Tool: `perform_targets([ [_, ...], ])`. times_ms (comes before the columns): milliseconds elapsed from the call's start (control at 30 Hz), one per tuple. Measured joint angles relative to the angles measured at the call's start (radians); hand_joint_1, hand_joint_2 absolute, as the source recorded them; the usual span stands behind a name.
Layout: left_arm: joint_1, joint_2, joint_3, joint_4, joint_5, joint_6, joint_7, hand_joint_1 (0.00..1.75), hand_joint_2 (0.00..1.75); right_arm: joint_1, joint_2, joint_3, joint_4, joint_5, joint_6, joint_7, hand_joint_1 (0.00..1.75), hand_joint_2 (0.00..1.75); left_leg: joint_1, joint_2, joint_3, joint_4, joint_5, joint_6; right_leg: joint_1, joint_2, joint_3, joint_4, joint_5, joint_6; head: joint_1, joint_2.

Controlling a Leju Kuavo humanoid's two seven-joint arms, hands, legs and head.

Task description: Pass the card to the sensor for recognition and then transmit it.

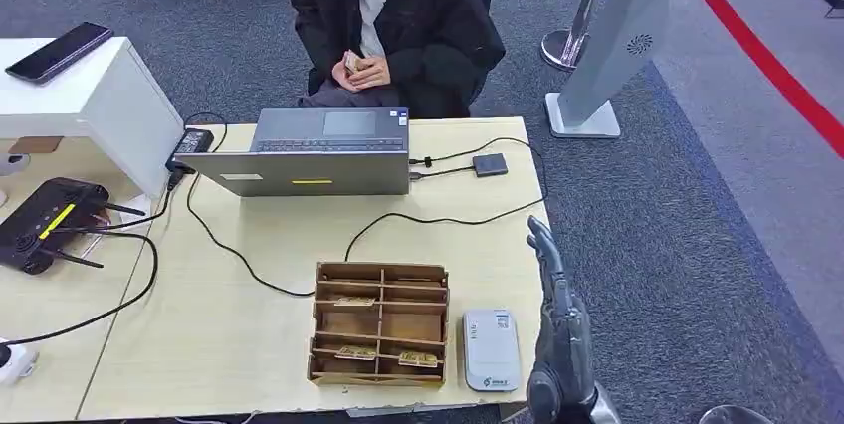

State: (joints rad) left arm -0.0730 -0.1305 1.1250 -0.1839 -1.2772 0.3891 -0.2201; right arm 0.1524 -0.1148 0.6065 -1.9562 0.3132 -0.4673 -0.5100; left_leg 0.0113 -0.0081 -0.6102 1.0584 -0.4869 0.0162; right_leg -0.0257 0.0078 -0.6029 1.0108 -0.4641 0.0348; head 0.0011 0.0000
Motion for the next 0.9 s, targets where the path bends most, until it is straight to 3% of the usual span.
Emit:
perform_targets([
  [900, 0.0, -0.011, 0.0, 0.0, 0.0, 0.0, 0.011, 0.0, 0.0, 0.028, 0.0, 0.0, -0.016, -0.053, 0.03, -0.008, 0.0, 0.0, 0.0, 0.0, 0.0, 0.0, 0.0, 0.0, 0.0, 0.0, 0.0, 0.0, 0.0, 0.0, 0.0, 0.0],
])
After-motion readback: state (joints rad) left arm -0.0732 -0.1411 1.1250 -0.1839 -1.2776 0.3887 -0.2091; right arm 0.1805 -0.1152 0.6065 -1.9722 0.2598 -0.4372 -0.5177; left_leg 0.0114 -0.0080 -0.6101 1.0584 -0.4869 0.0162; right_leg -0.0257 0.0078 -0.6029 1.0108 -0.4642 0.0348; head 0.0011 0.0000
